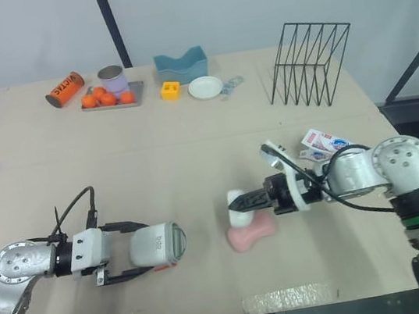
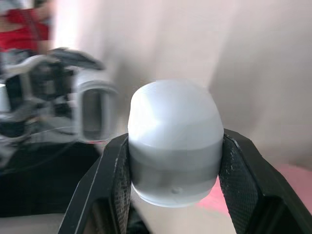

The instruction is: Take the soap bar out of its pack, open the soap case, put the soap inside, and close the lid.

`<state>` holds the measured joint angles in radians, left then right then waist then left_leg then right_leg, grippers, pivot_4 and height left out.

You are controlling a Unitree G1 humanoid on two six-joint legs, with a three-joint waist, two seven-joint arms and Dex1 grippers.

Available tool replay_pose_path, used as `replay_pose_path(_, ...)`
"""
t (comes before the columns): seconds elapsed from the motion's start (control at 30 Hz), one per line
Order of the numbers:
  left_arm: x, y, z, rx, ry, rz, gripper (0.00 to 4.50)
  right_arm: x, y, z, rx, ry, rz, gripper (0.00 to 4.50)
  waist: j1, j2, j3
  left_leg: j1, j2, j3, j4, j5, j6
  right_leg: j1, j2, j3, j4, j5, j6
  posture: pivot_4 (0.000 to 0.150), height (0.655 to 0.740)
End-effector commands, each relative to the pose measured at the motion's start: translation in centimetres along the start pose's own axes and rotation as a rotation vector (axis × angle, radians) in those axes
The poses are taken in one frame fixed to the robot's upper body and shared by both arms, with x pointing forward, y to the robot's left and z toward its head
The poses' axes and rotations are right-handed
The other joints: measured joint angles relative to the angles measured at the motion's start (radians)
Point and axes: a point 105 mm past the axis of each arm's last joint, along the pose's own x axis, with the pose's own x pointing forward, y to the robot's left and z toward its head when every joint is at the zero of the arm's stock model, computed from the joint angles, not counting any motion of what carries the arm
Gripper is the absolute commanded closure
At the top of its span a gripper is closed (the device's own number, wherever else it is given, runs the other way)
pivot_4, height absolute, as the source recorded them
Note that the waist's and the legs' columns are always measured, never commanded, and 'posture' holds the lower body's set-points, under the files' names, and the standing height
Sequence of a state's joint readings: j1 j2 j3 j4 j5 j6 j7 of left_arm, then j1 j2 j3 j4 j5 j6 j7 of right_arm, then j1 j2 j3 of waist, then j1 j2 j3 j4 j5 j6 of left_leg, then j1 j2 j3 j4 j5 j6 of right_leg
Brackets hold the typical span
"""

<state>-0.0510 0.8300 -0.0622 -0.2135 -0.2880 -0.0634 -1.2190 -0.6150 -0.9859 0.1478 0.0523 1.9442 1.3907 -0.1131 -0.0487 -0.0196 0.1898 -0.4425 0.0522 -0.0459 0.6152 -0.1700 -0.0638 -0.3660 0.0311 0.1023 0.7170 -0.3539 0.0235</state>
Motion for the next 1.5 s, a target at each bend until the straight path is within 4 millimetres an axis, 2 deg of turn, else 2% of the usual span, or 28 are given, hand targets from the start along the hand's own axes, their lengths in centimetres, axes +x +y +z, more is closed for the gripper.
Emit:
replay_pose_path(0.03,-1.1,0.6,0.1,-0.004,0.005,0.004,1.03,-4.1,-0.2,1.6,-0.046,-0.079,-0.118,2.46,0.0,0.001,0.0,0.0,0.0,0.0,0.0,0.0,0.0,0.0,0.0,0.0,0.0,0.0,0.0,0.15,0.74)
replay_pose_path(0.17,-1.1,0.9,-0.1,-0.013,0.015,-0.024,1.03,-7.7,-2.1,-1.0,0.004,0.025,-0.282,2.46,0.003,0.001,0.001,-0.001,-0.001,0.001,0.0,0.0,0.0,-0.001,-0.001,0.0,-0.001,0.0,0.001,0.15,0.74)
replay_pose_path(0.27,-0.6,1.1,-0.1,-0.002,0.008,-0.039,1.03,-10.2,-3.1,-1.9,0.056,0.058,-0.386,2.46,0.002,0.002,0.001,-0.001,0.0,0.001,0.0,-0.001,0.001,-0.001,-0.002,0.0,-0.002,0.0,0.0,0.15,0.74)
replay_pose_path(0.43,0.7,1.2,0.3,0.014,-0.026,-0.058,1.03,-11.7,-6.9,-3.2,0.157,0.075,-0.54,2.46,-0.006,0.003,0.0,0.001,0.002,0.004,0.0,-0.001,0.002,-0.001,0.0,0.004,-0.001,0.0,0.0,0.15,0.74)
replay_pose_path(0.53,0.9,1.3,0.6,0.02,-0.035,-0.06,1.03,-12.4,-9.3,-2.9,0.203,0.036,-0.63,2.46,-0.006,0.003,0.0,0.001,0.001,0.005,0.0,-0.001,0.002,-0.001,0.0,0.004,-0.001,0.0,0.0,0.15,0.74)
replay_pose_path(0.57,1.0,1.3,0.6,0.021,-0.035,-0.061,1.03,-12.4,-9.5,-2.8,0.205,0.03,-0.635,1.71,-0.006,0.003,0.0,0.0,0.001,0.005,0.0,-0.001,0.002,-0.001,0.0,0.004,-0.001,0.0,0.0,0.15,0.74)
replay_pose_path(0.6,1.0,1.3,0.6,0.023,-0.035,-0.061,1.03,-12.4,-9.6,-2.6,0.202,0.029,-0.638,1.53,-0.006,0.004,0.001,0.0,0.001,0.005,0.0,-0.001,0.002,-0.002,0.0,0.005,-0.001,0.0,0.0,0.15,0.74)
replay_pose_path(0.67,1.0,1.4,0.6,0.028,-0.033,-0.061,1.03,-12.3,-10.2,-2.4,0.199,0.02,-0.657,0.67,-0.006,0.005,0.001,0.0,0.001,0.006,0.0,-0.001,0.002,-0.002,0.0,0.005,0.0,0.0,0.0,0.15,0.74)
replay_pose_path(0.73,1.1,1.4,0.7,0.031,-0.034,-0.06,1.03,-12.5,-11.0,-2.1,0.205,0.007,-0.685,0.1,-0.006,0.006,0.001,0.0,0.001,0.006,0.0,-0.001,0.002,-0.002,0.0,0.005,0.0,0.0,0.0,0.15,0.74)
replay_pose_path(0.8,1.2,1.4,0.7,0.032,-0.035,-0.061,1.03,-12.8,-11.3,-1.8,0.196,-0.002,-0.703,0.1,-0.003,0.006,0.001,0.0,0.0,0.006,0.0,-0.001,0.002,-0.002,0.0,0.005,0.0,0.0,0.0,0.15,0.74)
replay_pose_path(0.93,1.2,1.4,0.6,0.034,-0.032,-0.063,1.03,-13.6,-10.5,-0.8,0.132,-0.013,-0.703,0.1,-0.001,0.007,0.001,0.0,0.0,0.006,0.0,-0.001,0.002,-0.002,-0.001,0.005,0.0,0.0,0.0,0.15,0.74)
replay_pose_path(1.07,1.1,1.6,0.4,0.038,-0.025,-0.062,1.03,-15.6,-8.9,-0.3,-0.158,0.057,-0.759,0.1,0.002,0.013,0.002,0.0,0.0,0.007,0.0,-0.001,0.002,-0.003,-0.001,0.006,0.0,0.0,0.001,0.15,0.74)
replay_pose_path(1.17,0.9,1.7,0.3,0.036,-0.016,-0.06,1.03,-15.4,-6.1,-0.4,-0.413,0.17,-0.649,0.1,0.004,0.014,0.002,0.0,0.0,0.007,0.0,-0.002,0.004,-0.003,-0.002,0.005,-0.001,-0.001,0.002,0.15,0.74)
replay_pose_path(1.23,0.6,1.8,0.2,0.033,-0.002,-0.061,1.03,-15.6,-4.9,0.3,-0.582,0.208,-0.608,0.1,0.0,0.014,0.002,0.001,0.001,0.008,0.001,-0.003,0.004,-0.003,-0.002,0.005,-0.001,-0.001,0.001,0.15,0.74)
replay_pose_path(1.37,-0.1,2.2,0.4,0.021,0.019,-0.055,1.03,-12.6,0.6,2.1,-0.847,0.068,-0.294,0.1,-0.007,0.014,0.002,0.004,0.004,0.013,0.002,-0.003,0.004,-0.003,-0.002,0.006,0.0,0.0,0.001,0.15,0.74)
replay_pose_path(1.4,-0.2,2.2,0.5,0.02,0.022,-0.052,1.03,-12.1,1.3,2.1,-0.888,0.05,-0.252,0.1,-0.007,0.013,0.003,0.004,0.004,0.013,0.002,-0.003,0.004,-0.002,-0.001,0.006,0.0,0.0,0.001,0.15,0.74)
replay_pose_path(1.5,-0.5,2.5,0.3,0.004,0.054,-0.032,1.03,-8.8,3.4,2.0,-0.977,-0.034,-0.123,0.1,-0.006,0.01,0.002,0.004,0.005,0.012,0.002,-0.003,0.004,-0.001,0.001,0.005,0.0,0.0,0.001,0.15,0.74)
